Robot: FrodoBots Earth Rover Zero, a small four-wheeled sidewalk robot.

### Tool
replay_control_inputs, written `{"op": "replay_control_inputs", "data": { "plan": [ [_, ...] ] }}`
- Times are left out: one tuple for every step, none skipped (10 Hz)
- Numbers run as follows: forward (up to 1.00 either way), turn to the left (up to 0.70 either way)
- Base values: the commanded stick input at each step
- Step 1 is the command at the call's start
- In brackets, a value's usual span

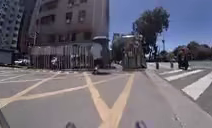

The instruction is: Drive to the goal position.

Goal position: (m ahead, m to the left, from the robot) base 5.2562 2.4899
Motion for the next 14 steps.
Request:
{"op": "replay_control_inputs", "data": {
  "plan": [
    [0.70,0.00],
    [0.70,0.00],
    [0.70,0.00],
    [0.70,0.00],
    [0.70,0.00],
    [0.70,0.00],
    [0.70,0.00],
    [0.70,0.00],
    [0.70,0.00],
    [0.70,0.00],
    [0.70,0.00],
    [0.70,0.00],
    [0.70,0.00],
    [0.70,0.00]
  ]
}}
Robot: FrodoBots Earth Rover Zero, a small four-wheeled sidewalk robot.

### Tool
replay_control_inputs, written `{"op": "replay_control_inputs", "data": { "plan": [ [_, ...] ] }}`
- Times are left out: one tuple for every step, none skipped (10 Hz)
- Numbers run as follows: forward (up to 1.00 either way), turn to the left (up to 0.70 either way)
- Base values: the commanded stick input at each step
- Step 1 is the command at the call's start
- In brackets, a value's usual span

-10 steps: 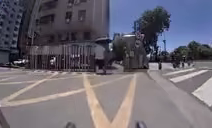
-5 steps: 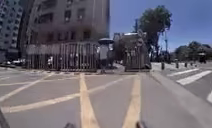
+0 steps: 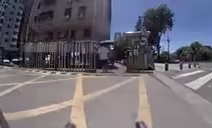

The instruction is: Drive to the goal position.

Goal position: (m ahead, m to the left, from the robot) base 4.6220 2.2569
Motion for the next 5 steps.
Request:
{"op": "replay_control_inputs", "data": {
  "plan": [
    [0.70,0.00],
    [0.70,0.00],
    [0.70,0.00],
    [0.70,0.00],
    [0.70,0.00]
  ]
}}
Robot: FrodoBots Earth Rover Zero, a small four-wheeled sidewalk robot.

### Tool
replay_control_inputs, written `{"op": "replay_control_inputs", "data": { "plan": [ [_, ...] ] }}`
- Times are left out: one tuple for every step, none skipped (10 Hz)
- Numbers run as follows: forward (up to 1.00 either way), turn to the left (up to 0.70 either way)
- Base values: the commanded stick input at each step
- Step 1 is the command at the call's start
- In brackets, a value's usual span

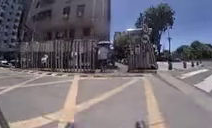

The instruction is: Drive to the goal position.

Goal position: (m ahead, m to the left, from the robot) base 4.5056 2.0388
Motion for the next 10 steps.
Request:
{"op": "replay_control_inputs", "data": {
  "plan": [
    [0.70,0.00],
    [0.70,0.00],
    [0.70,0.00],
    [0.70,0.00],
    [0.70,0.00],
    [0.70,0.00],
    [0.70,0.00],
    [0.70,-0.09],
    [0.70,-0.12],
    [0.70,0.00]
  ]
}}
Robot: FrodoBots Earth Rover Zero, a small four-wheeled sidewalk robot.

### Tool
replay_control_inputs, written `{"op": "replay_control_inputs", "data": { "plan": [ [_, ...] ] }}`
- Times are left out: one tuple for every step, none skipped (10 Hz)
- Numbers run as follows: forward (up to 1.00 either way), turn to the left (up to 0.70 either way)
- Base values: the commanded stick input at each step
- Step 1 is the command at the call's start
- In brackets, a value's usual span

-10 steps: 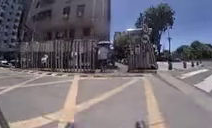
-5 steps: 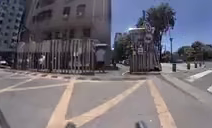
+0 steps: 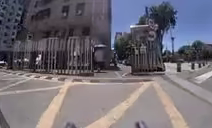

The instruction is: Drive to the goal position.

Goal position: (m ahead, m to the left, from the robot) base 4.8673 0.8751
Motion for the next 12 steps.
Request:
{"op": "replay_control_inputs", "data": {
  "plan": [
    [0.70,0.00],
    [0.70,0.00],
    [0.70,0.00],
    [0.70,0.00],
    [0.70,0.00],
    [0.70,0.00],
    [0.70,0.00],
    [0.70,0.00],
    [0.70,0.00],
    [0.70,0.00],
    [0.70,0.00],
    [0.70,0.00]
  ]
}}
